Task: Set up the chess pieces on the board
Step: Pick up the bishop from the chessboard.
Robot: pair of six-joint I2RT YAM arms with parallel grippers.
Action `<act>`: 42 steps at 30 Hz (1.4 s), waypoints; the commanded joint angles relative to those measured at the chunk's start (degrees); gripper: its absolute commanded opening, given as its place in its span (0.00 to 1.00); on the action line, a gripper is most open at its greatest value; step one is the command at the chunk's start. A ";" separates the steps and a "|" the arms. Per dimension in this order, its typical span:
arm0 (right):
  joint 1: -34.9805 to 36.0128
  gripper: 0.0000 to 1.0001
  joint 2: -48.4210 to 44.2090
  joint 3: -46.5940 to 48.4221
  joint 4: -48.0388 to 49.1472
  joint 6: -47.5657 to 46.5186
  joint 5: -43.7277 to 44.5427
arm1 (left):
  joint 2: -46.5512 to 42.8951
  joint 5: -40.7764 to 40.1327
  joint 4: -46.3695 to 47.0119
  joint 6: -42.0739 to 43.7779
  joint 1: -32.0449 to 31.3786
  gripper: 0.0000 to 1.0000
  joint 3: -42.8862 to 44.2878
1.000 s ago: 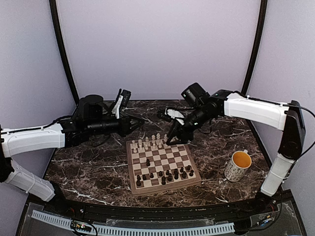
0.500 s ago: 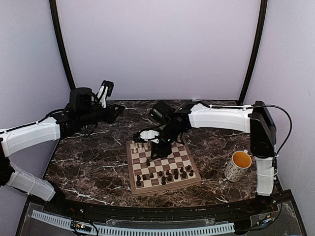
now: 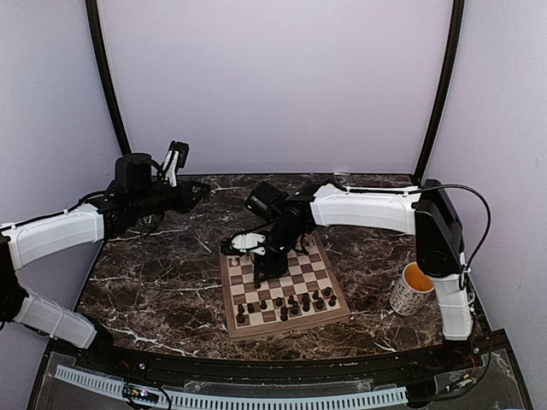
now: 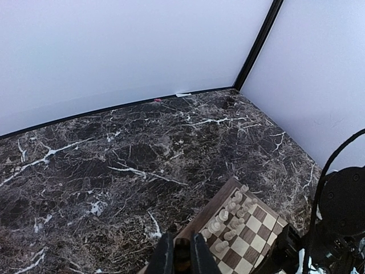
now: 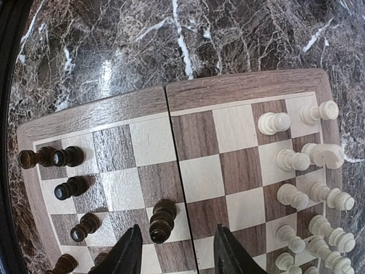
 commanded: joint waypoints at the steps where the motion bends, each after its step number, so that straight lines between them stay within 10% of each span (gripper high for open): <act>1: 0.70 0.43 1.25 1.71 -1.68 -0.46 -1.47 | -0.36 2.36 1.63 -0.61 0.58 0.00 -0.65; 28: 0.91 0.06 2.29 4.01 -3.85 -1.02 -4.17 | 1.64 5.33 0.88 -1.50 0.97 0.00 0.32; 42: 2.29 0.03 -8.05 -1.35 -4.91 -2.15 -2.44 | 2.48 5.66 0.92 -1.33 1.16 0.00 0.48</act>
